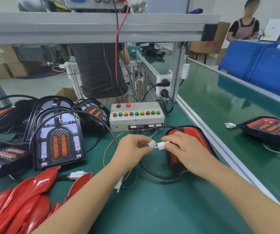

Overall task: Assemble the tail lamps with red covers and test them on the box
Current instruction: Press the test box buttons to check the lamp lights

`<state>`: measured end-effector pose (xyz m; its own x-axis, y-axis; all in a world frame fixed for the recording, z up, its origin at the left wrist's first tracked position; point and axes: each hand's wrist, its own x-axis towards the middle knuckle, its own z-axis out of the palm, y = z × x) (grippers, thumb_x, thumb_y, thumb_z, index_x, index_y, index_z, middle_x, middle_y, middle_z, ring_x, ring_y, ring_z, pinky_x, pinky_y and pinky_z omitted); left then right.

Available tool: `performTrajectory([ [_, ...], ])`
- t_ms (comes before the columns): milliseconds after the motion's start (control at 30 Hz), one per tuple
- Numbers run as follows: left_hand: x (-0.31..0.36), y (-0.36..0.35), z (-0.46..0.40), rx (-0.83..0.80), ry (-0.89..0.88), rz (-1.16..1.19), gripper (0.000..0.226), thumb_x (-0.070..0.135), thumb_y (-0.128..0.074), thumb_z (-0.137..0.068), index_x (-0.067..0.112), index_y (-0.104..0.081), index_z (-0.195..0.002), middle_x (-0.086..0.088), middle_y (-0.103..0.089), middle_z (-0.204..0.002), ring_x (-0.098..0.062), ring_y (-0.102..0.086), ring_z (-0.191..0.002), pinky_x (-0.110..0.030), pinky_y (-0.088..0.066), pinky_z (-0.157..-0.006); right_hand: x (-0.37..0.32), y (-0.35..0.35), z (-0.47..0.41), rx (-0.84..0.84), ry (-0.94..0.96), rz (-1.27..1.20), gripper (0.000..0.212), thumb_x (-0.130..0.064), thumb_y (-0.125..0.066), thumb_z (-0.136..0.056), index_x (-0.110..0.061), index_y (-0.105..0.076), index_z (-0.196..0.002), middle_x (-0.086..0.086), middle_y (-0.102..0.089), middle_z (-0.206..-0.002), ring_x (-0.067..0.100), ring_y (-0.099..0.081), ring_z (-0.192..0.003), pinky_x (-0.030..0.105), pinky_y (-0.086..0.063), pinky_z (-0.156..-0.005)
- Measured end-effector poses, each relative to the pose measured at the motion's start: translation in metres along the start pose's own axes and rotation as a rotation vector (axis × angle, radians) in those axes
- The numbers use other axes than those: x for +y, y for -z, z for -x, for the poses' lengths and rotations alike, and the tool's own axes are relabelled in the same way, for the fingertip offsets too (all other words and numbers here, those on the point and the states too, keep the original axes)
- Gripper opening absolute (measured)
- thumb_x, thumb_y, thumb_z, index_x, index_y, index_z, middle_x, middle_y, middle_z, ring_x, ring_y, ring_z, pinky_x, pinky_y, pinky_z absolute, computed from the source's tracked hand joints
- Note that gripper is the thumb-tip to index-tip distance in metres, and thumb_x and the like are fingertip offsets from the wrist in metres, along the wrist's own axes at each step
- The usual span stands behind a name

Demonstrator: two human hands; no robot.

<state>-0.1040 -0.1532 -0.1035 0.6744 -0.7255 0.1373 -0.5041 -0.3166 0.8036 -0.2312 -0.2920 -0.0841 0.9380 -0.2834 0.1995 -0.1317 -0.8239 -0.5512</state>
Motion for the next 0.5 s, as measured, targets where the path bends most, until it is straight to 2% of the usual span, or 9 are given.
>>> performTrajectory([
  [67, -0.001, 0.01, 0.007, -0.043, 0.038, 0.297, 0.017, 0.006, -0.072, -0.079, 0.02, -0.076, -0.087, 0.013, -0.067, -0.064, 0.002, -0.052, -0.056, -0.01, -0.04, -0.061, 0.001, 0.0, -0.003, 0.057, -0.012, -0.096, 0.016, -0.025, -0.058, -0.094, -0.025, -0.069, -0.106, -0.007, -0.064, -0.096, 0.002, -0.056, -0.087, 0.017, -0.041, -0.08],
  [133, -0.004, 0.016, 0.009, -0.065, 0.09, 0.397, 0.017, 0.006, -0.075, -0.076, 0.022, -0.078, -0.082, 0.004, -0.072, -0.072, -0.002, -0.056, -0.063, -0.015, -0.043, -0.069, 0.001, -0.004, -0.006, 0.071, -0.039, -0.18, 0.01, -0.023, -0.064, -0.091, -0.029, -0.068, -0.097, -0.013, -0.066, -0.089, -0.005, -0.055, -0.074, 0.008, -0.038, -0.069],
  [200, -0.005, 0.018, 0.011, -0.099, 0.113, 0.379, 0.015, 0.011, -0.077, -0.074, 0.023, -0.078, -0.081, -0.001, -0.073, -0.077, -0.005, -0.056, -0.066, -0.021, -0.043, -0.074, 0.001, -0.007, -0.008, 0.088, -0.05, -0.246, 0.007, -0.021, -0.067, -0.088, -0.029, -0.067, -0.09, -0.012, -0.066, -0.083, -0.005, -0.052, -0.064, 0.007, -0.037, -0.064],
  [300, -0.006, 0.021, 0.011, -0.167, 0.107, 0.36, 0.018, 0.01, -0.074, -0.077, 0.023, -0.078, -0.088, -0.001, -0.075, -0.087, -0.004, -0.058, -0.072, -0.021, -0.042, -0.079, 0.0, -0.006, -0.01, 0.092, -0.024, -0.292, 0.012, -0.018, -0.069, -0.087, -0.03, -0.067, -0.086, -0.012, -0.066, -0.077, -0.006, -0.05, -0.059, 0.007, -0.037, -0.061],
  [400, -0.005, 0.024, 0.011, -0.236, 0.08, 0.398, 0.024, 0.002, -0.068, -0.081, 0.02, -0.077, -0.094, 0.001, -0.075, -0.095, -0.005, -0.063, -0.088, -0.02, -0.045, -0.09, 0.002, -0.003, -0.012, 0.049, -0.009, -0.317, 0.017, -0.015, -0.07, -0.086, -0.031, -0.067, -0.083, -0.022, -0.064, -0.068, -0.006, -0.051, -0.059, 0.007, -0.038, -0.061],
  [500, -0.003, 0.021, 0.011, -0.271, 0.049, 0.362, 0.024, 0.002, -0.068, -0.082, 0.022, -0.077, -0.091, 0.005, -0.074, -0.085, -0.001, -0.061, -0.079, -0.012, -0.044, -0.079, 0.006, -0.001, -0.012, -0.024, 0.009, -0.277, 0.018, -0.015, -0.071, -0.085, -0.033, -0.068, -0.081, -0.029, -0.061, -0.065, -0.005, -0.051, -0.058, 0.009, -0.037, -0.06],
])
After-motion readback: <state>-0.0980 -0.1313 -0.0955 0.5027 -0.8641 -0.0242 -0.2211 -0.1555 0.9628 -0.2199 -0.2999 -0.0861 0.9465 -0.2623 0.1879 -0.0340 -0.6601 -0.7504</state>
